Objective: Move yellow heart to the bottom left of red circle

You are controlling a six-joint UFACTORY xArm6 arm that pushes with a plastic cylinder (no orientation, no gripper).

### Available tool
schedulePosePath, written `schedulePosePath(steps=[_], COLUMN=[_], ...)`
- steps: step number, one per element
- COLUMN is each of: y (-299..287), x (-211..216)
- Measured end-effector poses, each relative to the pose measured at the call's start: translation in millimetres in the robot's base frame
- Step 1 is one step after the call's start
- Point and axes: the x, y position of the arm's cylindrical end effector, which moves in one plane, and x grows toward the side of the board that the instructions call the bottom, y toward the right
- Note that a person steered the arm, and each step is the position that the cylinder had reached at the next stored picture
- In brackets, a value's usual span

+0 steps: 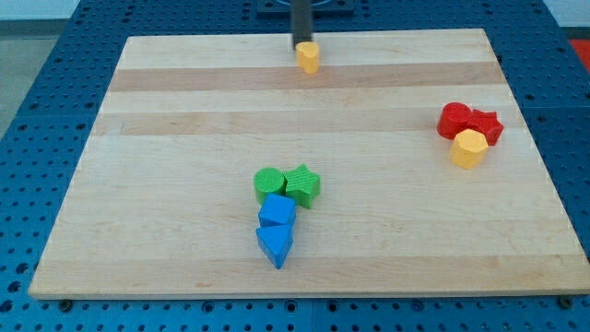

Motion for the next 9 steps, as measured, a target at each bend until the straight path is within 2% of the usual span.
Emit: schedulePosePath(steps=[1, 2, 3, 4, 6, 9], y=[35.9, 3.1, -40.1, -37.9, 2.5, 120.5], x=[2.8, -3.9, -28.7, -3.5, 45.8, 133.6])
